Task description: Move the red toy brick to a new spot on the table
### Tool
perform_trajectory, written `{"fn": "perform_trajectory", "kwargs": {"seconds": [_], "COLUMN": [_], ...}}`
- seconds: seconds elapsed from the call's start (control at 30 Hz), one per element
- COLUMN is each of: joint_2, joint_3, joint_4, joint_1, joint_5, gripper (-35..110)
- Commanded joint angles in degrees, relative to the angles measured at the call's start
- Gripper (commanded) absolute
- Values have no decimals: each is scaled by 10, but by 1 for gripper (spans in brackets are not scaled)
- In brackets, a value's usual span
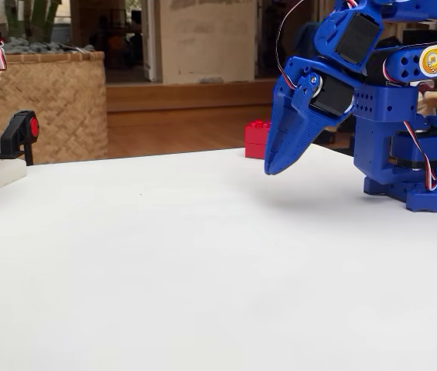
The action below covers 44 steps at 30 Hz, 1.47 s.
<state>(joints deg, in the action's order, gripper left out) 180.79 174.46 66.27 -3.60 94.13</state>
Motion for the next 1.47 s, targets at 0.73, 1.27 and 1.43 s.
{"fn": "perform_trajectory", "kwargs": {"seconds": [0.73, 1.27, 1.43], "joint_2": [105, 105, 105], "joint_3": [101, 101, 101], "joint_4": [35, 35, 35], "joint_1": [35, 35, 35], "joint_5": [-142, -142, -142], "gripper": [5, 5, 5]}}
